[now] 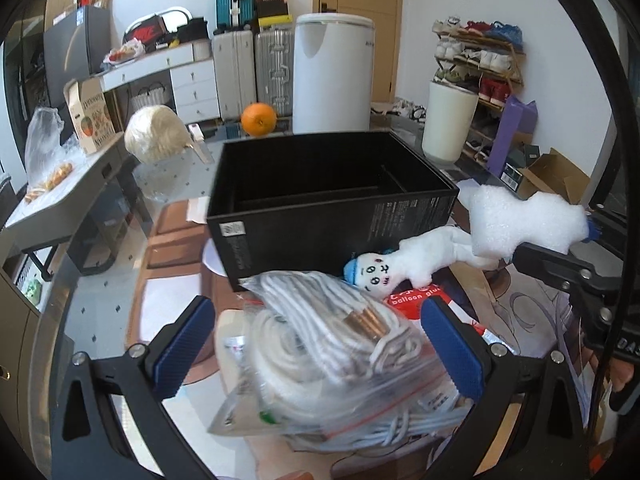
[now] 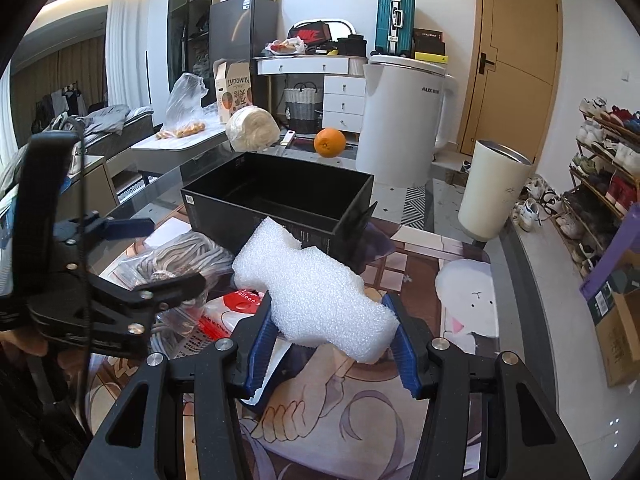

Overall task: Organize soft objects
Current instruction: 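Grasp the clear bag of white cable with the left gripper while the right holds the foam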

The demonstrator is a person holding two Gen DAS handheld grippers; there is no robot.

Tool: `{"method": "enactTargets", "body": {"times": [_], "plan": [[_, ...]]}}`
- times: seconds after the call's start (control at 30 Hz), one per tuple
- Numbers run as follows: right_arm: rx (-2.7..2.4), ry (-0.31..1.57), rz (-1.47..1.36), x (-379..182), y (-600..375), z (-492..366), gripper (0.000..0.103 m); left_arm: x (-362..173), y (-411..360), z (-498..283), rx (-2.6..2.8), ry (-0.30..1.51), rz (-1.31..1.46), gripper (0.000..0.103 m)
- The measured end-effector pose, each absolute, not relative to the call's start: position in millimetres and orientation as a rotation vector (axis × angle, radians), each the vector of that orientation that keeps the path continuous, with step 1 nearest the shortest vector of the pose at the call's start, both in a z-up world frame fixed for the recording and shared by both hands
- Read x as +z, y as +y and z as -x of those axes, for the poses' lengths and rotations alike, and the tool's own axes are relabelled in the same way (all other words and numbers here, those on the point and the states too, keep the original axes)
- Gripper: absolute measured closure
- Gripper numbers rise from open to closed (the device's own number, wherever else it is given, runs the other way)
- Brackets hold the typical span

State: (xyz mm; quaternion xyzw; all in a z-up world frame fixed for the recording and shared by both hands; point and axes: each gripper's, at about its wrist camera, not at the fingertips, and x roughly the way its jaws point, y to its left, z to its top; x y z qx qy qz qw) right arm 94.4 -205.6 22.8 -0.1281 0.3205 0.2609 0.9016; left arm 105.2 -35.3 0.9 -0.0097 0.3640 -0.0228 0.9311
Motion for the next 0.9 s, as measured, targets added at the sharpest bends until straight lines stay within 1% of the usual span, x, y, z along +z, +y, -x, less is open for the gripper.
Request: {"method": "enactTargets", "body": {"times": [0.2,0.53,0.6,0.63,0.67,0.7,0.77,0.8,0.83,0.87,0.9], "plan": [[0.542,0.667,0.253,21,-209,-95,0.050,-9,-48,-117,0.017,0.797,-0.075,0.000],[0.549,0.681,0.252,18,-207,-98,0.050,-18,-26,-110,-0.008,0.812,-0.006,0.001],[0.551,0.681,0.253,17,-205,-99,0.050,-18,-24,-110,-0.033,0.812,0.008,0.008],[0.553,0.683,0.253,17,-206,-98,0.050,-17,-26,-110,-0.049,0.811,0.008,0.017],[0.556,0.684,0.255,17,-205,-98,0.050,-17,-27,-109,-0.059,0.811,0.002,0.023],[0.555,0.683,0.257,17,-204,-98,0.050,-17,-28,-108,-0.059,0.807,-0.004,0.025],[0.560,0.685,0.264,16,-201,-97,0.050,-15,-31,-105,-0.074,0.790,-0.013,0.036],[0.560,0.684,0.266,16,-201,-96,0.050,-13,-31,-102,-0.076,0.779,-0.016,0.040],[0.562,0.684,0.269,16,-199,-96,0.050,-12,-30,-99,-0.078,0.769,-0.018,0.048],[0.563,0.683,0.270,17,-199,-94,0.050,-10,-29,-97,-0.083,0.761,-0.017,0.059],[0.564,0.683,0.271,17,-199,-94,0.050,-8,-29,-95,-0.092,0.754,-0.014,0.064]]}}
